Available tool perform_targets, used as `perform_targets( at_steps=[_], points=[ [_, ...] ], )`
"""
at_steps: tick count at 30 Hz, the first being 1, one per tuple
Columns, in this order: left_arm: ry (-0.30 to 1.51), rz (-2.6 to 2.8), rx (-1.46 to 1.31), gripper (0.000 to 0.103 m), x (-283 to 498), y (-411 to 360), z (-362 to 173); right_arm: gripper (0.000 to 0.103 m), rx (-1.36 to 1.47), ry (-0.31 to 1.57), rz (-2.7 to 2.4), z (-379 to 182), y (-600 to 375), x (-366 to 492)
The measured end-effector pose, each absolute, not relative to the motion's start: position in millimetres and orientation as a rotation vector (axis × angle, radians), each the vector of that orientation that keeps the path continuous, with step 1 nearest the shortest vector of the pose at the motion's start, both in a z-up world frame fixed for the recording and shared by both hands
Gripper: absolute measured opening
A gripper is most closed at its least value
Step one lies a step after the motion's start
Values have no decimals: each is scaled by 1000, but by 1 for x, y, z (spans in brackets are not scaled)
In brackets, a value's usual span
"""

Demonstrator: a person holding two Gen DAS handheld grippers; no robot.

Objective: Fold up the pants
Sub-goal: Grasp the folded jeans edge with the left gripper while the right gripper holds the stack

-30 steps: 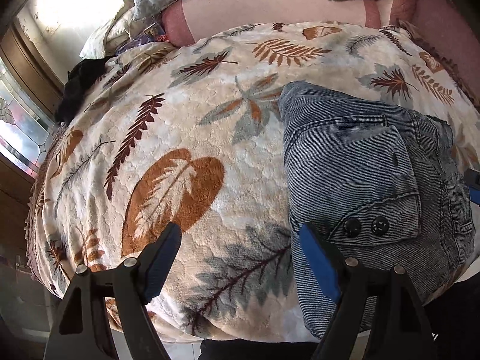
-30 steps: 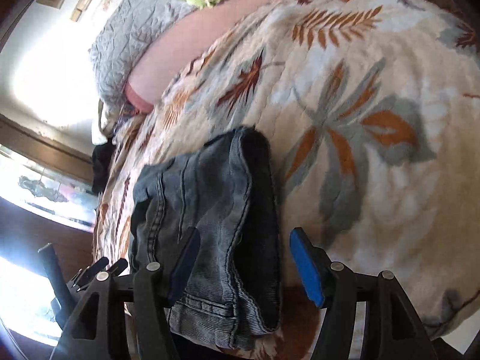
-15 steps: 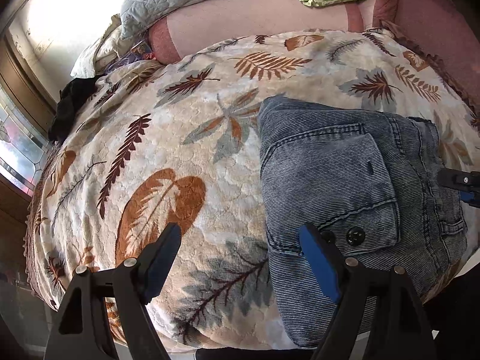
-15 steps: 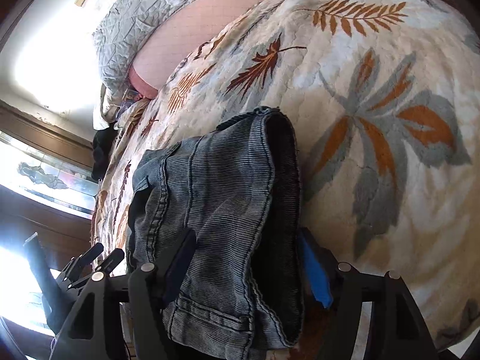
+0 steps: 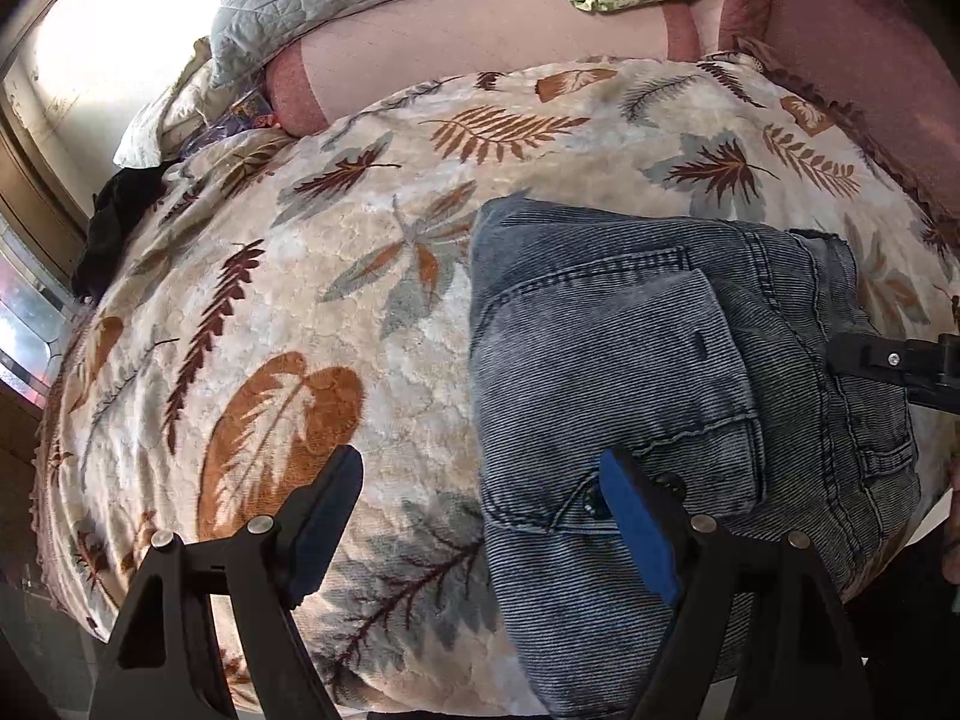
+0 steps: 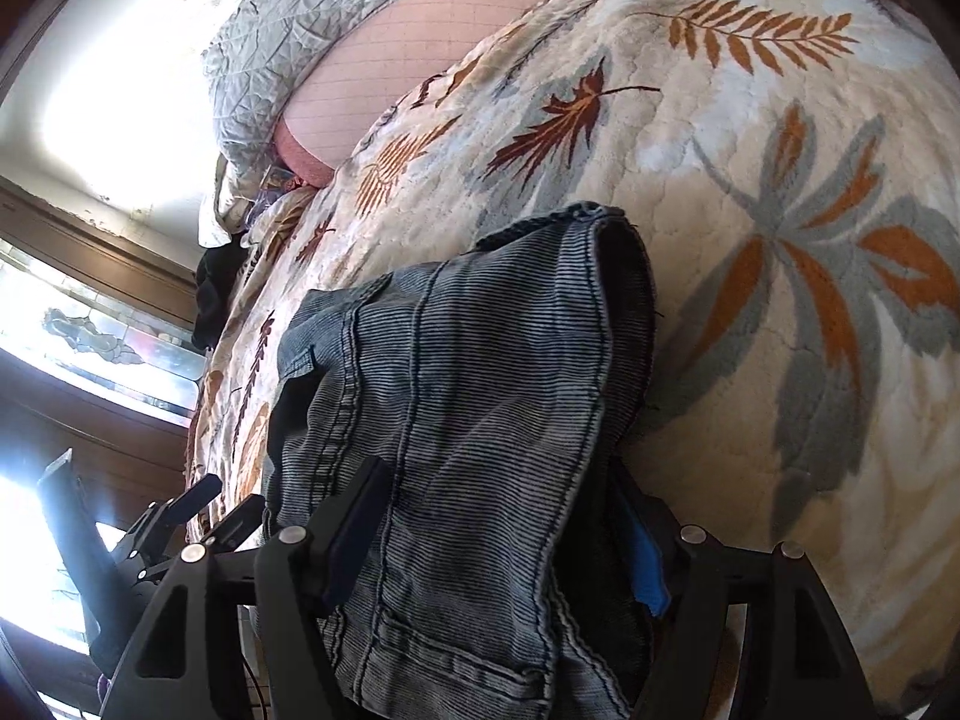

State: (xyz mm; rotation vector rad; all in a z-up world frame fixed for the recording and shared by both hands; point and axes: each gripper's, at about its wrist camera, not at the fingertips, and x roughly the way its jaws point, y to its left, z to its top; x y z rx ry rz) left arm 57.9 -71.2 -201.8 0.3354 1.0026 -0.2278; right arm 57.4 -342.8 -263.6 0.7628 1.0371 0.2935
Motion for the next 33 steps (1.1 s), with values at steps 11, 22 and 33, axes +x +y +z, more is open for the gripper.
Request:
perform_targets(
  at_steps=[11,22,33],
  points=[
    [1044,-304,207,85,72,-70,-217,76,771,998,336,-267,-330,69],
    [977,-442,161,36,62,-77,-199,41,683,934,333,-253,-316,67],
    [884,-399,159,70,76,-57,-158,40,610,930,297,-247,-304,76]
  ],
)
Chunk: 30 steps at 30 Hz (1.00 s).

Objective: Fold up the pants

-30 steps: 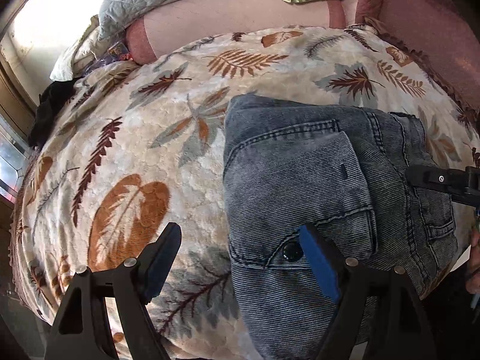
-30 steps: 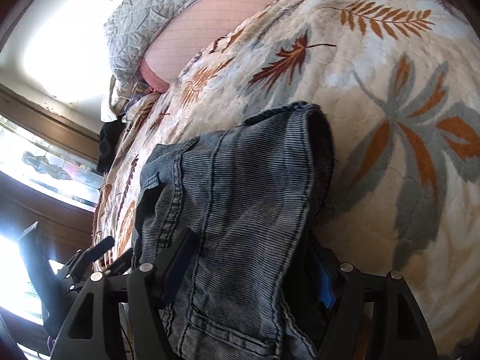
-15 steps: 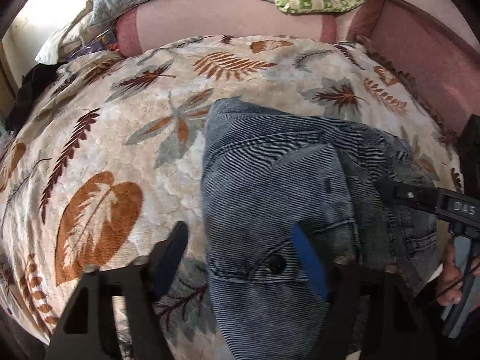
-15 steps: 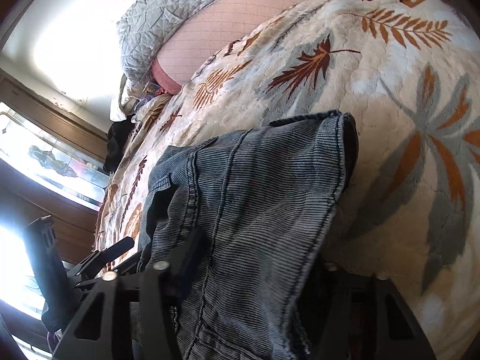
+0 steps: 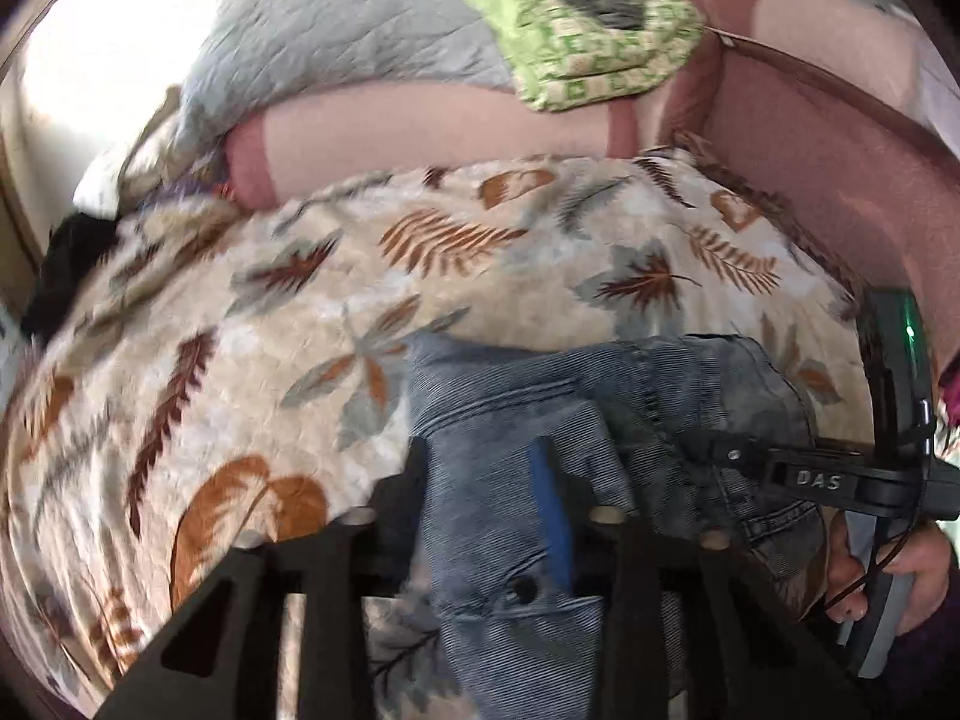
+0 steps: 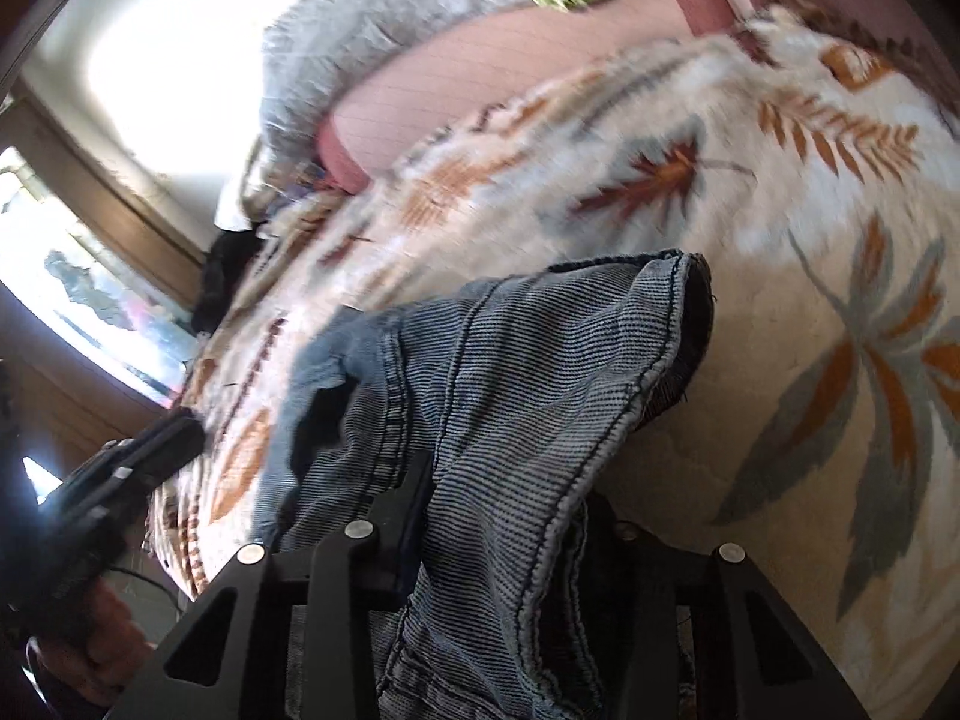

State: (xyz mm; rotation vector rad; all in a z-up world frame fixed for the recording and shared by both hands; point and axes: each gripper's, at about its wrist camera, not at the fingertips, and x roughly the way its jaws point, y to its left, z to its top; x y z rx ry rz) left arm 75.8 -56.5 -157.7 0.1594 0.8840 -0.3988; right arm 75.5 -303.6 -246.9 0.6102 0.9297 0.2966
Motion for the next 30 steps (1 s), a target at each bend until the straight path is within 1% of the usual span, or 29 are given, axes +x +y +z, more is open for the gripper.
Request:
perform_targets(
  at_steps=[1,2,6,9,13,19,22,23,24,25,27,28,29,30],
  points=[
    [923,-381,129,83,82,-46,-164,40,620,937,298,-249,-305,77],
    [963,-361,87,87,87,-34,-172,40,621,937,300,-249,-306,77],
    [1120,-373,-124,87,98,2,-202,40,624,947,300,-253,-307,78],
    [1187,-418,-204,87,96,2,-216,40,637,951,302,-255,-308,81],
    [1181,-456,-176,87,96,-16,-221,41,633,950,299,-256,-307,81],
    [1172,-488,-128,87,119,-37,-230,42,636,953,307,-259,-310,81],
    [1178,-598,-167,86,120,-49,-232,43,636,955,308,-260,-311,81],
    [1169,-600,-161,84,119,-52,-233,43,636,955,308,-260,-311,82],
    [1152,-587,-132,78,116,-55,-233,43,633,956,307,-260,-310,82],
    [1141,-581,-117,74,115,-56,-233,43,631,956,307,-259,-310,82],
    [1126,-578,-126,58,114,-51,-231,43,627,955,307,-259,-310,82],
    [1122,-579,-138,52,114,-48,-229,43,623,954,307,-259,-309,82],
    [1117,-578,-148,42,114,-44,-227,43,617,952,306,-258,-308,81],
    [1114,-579,-153,35,114,-42,-225,43,603,945,305,-256,-307,80]
  ],
)
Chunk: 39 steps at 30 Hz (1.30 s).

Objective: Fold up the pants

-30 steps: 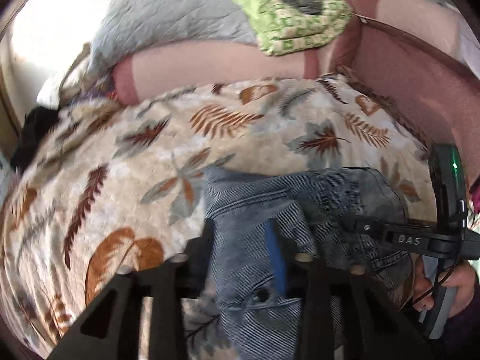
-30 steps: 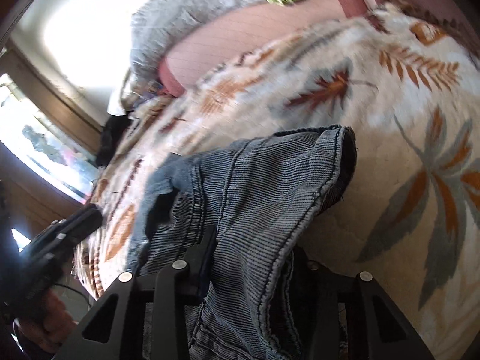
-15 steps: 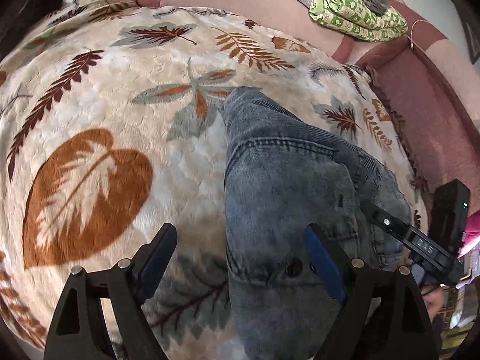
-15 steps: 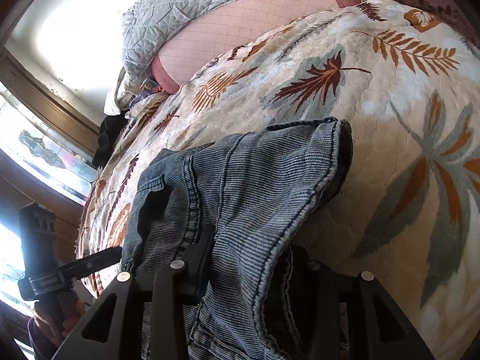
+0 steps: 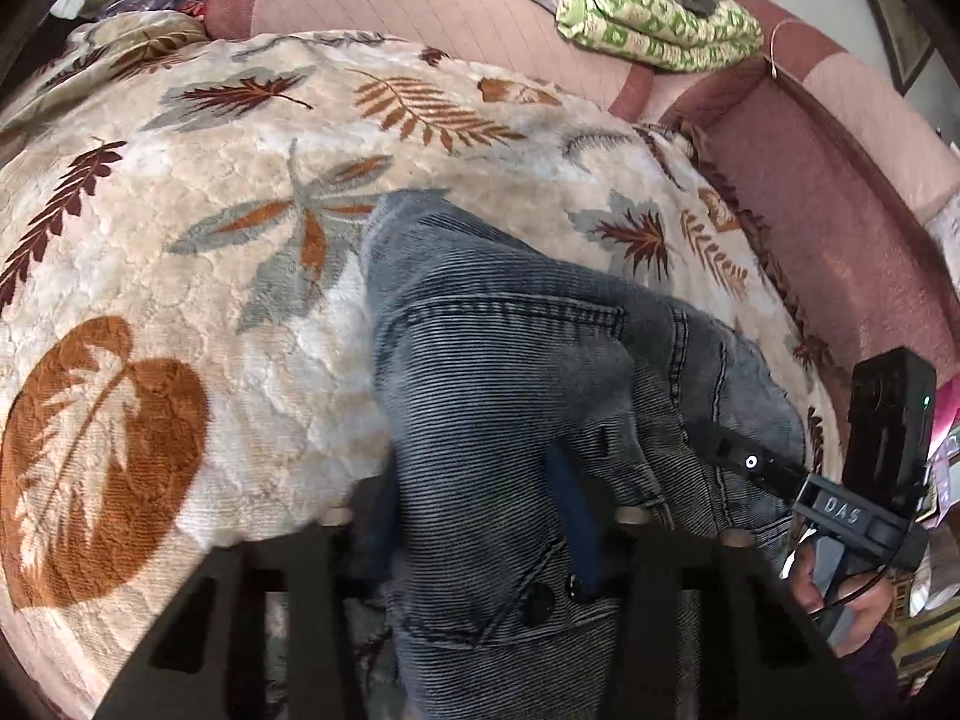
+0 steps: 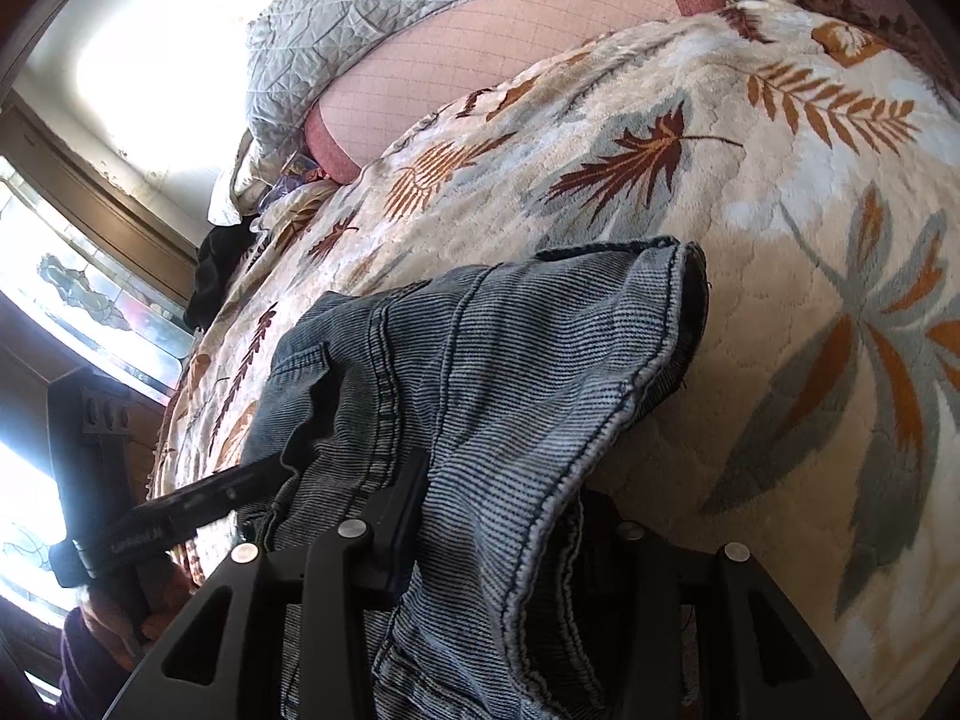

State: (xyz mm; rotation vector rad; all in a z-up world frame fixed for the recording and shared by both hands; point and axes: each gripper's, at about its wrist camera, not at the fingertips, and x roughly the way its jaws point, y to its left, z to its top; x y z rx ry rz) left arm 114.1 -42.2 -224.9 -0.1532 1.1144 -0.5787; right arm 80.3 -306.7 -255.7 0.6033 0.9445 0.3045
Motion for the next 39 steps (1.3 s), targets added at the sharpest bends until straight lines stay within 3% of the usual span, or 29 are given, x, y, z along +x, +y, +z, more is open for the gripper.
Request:
perform_targets(
  at_steps=[6,17,24,26,29,33,39],
  points=[
    [1039,-577,-86,24,102,-51,-205,39,516,880,296,-242,-297,73],
    [907,-483,-75,24,126,-31,-151,39,496,719,347,-195,-281,95],
    [924,-313,-50,24,177,-17,-179,40,513,753,366,-207,-253,165],
    [965,-267,-19,29,194,-17,-201,44,485,789,341,-223,-245,192],
    [1000,-210,12,45,202,-17,-226,58,479,909,279,-259,-244,211],
    [961,-155,84,70,195,-18,-222,69,509,925,271,-254,-248,206],
    [919,-75,88,71,157,-3,-190,69,387,871,200,-230,-252,171]
  ],
)
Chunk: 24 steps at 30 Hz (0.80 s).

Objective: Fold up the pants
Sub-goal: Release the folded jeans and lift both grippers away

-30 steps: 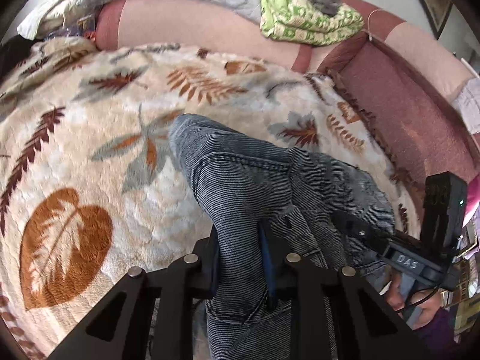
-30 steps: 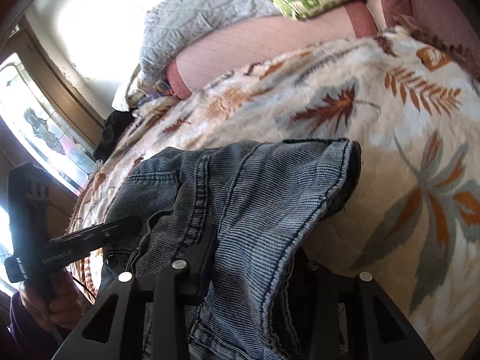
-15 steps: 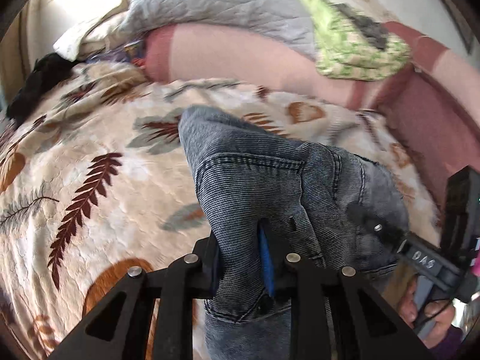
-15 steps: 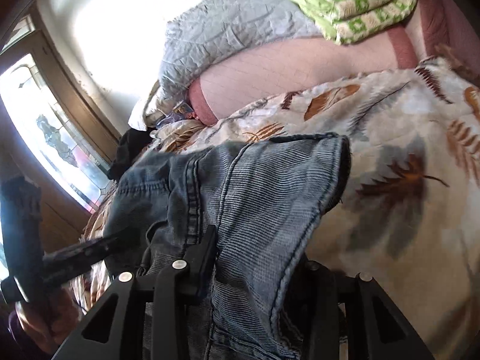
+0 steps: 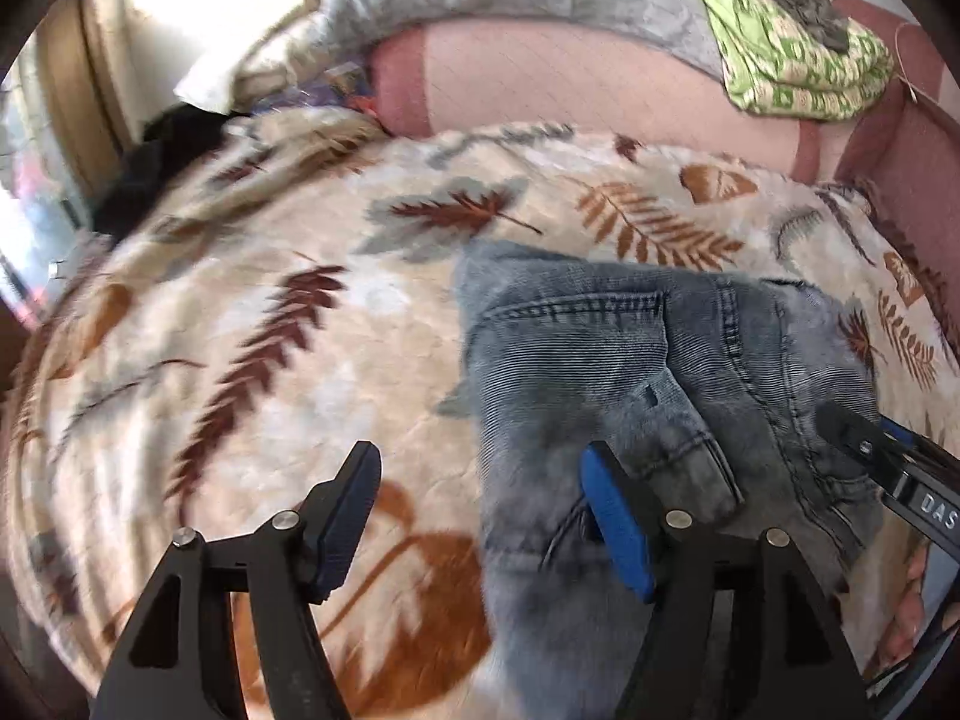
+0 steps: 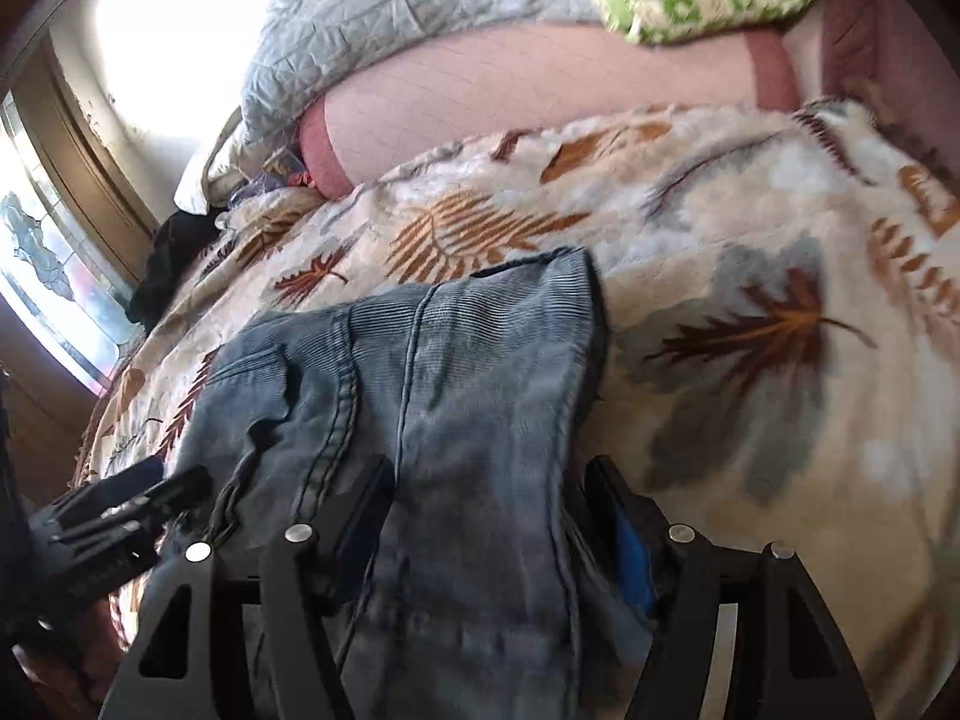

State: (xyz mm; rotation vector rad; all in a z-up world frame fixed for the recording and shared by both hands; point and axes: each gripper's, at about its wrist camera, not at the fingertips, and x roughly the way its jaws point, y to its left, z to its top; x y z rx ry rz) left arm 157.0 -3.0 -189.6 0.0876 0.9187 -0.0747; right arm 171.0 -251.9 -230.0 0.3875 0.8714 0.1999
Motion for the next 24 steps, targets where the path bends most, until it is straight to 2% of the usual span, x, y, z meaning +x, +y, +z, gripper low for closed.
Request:
perform_targets(
  at_steps=[6,16,20,24],
  points=[
    [793,-5,105,83,105,10,-135,70,263,706,134,-181,-254,101],
    [595,-11,90,84,25,18,-51,70,171,555,163,-94,-231,-6],
    [524,-1,94,92,-2,21,-23,72,178,494,170,-61,-228,-31],
    [451,2,108,93,-25,20,1,73,164,426,153,-32,-223,-54]
  ],
)
